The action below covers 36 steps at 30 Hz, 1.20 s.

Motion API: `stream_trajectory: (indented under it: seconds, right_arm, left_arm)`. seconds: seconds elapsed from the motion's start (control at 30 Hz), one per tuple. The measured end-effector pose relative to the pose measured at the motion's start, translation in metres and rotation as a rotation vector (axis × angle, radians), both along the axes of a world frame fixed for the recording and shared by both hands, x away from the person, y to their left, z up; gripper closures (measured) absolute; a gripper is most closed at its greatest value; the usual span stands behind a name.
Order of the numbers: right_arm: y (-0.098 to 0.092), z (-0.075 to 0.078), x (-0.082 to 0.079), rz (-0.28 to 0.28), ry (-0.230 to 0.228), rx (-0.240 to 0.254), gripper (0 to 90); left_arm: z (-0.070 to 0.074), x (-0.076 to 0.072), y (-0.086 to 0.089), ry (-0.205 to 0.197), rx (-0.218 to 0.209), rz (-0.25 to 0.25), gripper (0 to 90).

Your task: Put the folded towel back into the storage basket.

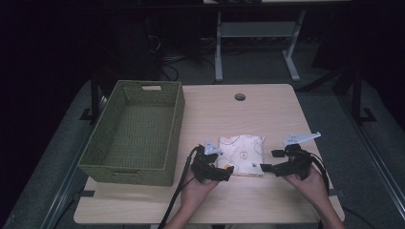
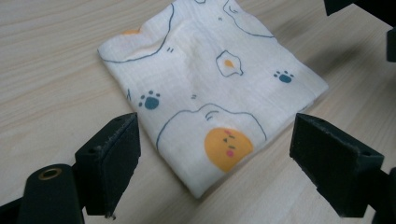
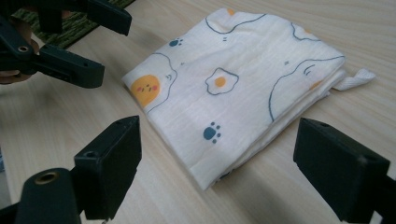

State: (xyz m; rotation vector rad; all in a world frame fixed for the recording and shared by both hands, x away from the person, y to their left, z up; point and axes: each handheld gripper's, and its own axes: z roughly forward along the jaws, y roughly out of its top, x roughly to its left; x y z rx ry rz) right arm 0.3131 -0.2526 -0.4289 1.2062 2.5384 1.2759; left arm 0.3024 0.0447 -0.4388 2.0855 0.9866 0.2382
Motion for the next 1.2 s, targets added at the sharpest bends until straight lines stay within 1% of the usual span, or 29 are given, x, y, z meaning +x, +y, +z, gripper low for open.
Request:
stream_trajectory:
  seconds: [0.07,0.13,0.2,0.23,0.27,0.37,0.47,0.53,0.6,0.63,0.67,0.7,0.8,0.83,0.87,0.9,0.93,0.97,1.03,1.07,1.13,1.17,1.2]
  right_arm:
    - [0.001,0.0,0.004,-0.002,0.009,0.004,15.1]
    - [0.002,0.001,0.008,0.002,0.015,0.01,15.6]
    - [0.004,0.002,0.014,0.003,0.018,0.005,15.9]
    - [0.004,0.001,0.016,0.001,0.018,0.016,16.9]
    - [0.004,0.001,0.019,0.0,0.032,0.021,17.0]
    - [0.007,0.004,0.028,-0.002,0.037,0.023,17.3]
    - [0.01,0.006,0.032,-0.01,0.031,0.024,17.6]
    - [0.012,0.007,0.04,-0.011,0.051,0.014,17.6]
    - [0.012,0.006,0.046,-0.016,0.044,0.014,21.3]
    - [0.014,0.003,0.053,-0.033,0.06,0.009,21.6]
    - [0.014,0.003,0.053,-0.033,0.06,0.009,21.6]
    - [0.015,0.001,0.057,-0.035,0.073,-0.003,22.0]
    - [0.019,-0.003,0.065,-0.048,0.086,-0.021,24.9]
    - [0.02,-0.004,0.067,-0.045,0.088,-0.031,25.9]
    - [0.022,-0.005,0.069,-0.047,0.083,-0.05,27.4]
    - [0.024,-0.009,0.074,-0.055,0.095,-0.067,29.5]
    - [0.024,-0.009,0.074,-0.055,0.095,-0.067,29.5]
    - [0.025,-0.011,0.077,-0.053,0.108,-0.072,30.1]
    - [0.029,-0.015,0.08,-0.052,0.114,-0.094,30.8]
    - [0.03,-0.017,0.081,-0.052,0.119,-0.1,31.0]
    - [0.032,-0.02,0.083,-0.055,0.125,-0.119,32.0]
    - [0.033,-0.021,0.083,-0.061,0.124,-0.134,32.2]
    - [0.033,-0.023,0.083,-0.06,0.124,-0.138,32.7]
  left_arm:
    - [0.001,0.004,-0.003,-0.002,0.01,-0.001,16.5]
    - [0.001,0.007,-0.005,0.005,0.009,0.007,16.6]
    - [0.001,0.011,-0.009,0.005,0.02,0.011,16.6]
    - [0.001,0.013,-0.01,0.008,0.019,0.012,16.6]
    - [0.002,0.014,-0.011,0.012,0.019,0.012,16.6]
    - [0.002,0.022,-0.016,0.026,0.017,0.017,16.6]
    - [0.002,0.026,-0.018,0.032,0.021,0.017,16.6]
    - [0.003,0.029,-0.02,0.031,0.026,0.022,16.6]
    - [0.002,0.034,-0.024,0.045,0.027,0.026,16.9]
    - [0.002,0.035,-0.025,0.045,0.036,0.025,16.9]
    - [0.001,0.037,-0.027,0.044,0.044,0.027,16.9]
    - [0.0,0.039,-0.029,0.051,0.048,0.029,16.9]
    - [-0.004,0.043,-0.031,0.067,0.064,0.032,17.6]
    - [-0.006,0.044,-0.032,0.075,0.074,0.028,20.3]
    - [-0.007,0.045,-0.032,0.076,0.086,0.033,21.8]
    - [-0.009,0.045,-0.033,0.072,0.099,0.04,22.0]
    - [-0.01,0.046,-0.032,0.074,0.101,0.047,22.0]
    - [-0.011,0.046,-0.032,0.079,0.101,0.046,23.7]
    - [-0.013,0.048,-0.03,0.088,0.114,0.053,26.8]
    - [-0.014,0.049,-0.03,0.091,0.113,0.064,28.6]
    - [-0.016,0.05,-0.029,0.1,0.126,0.062,30.5]
    - [-0.016,0.051,-0.029,0.101,0.126,0.066,31.5]
    - [-0.017,0.051,-0.029,0.099,0.134,0.066,32.1]
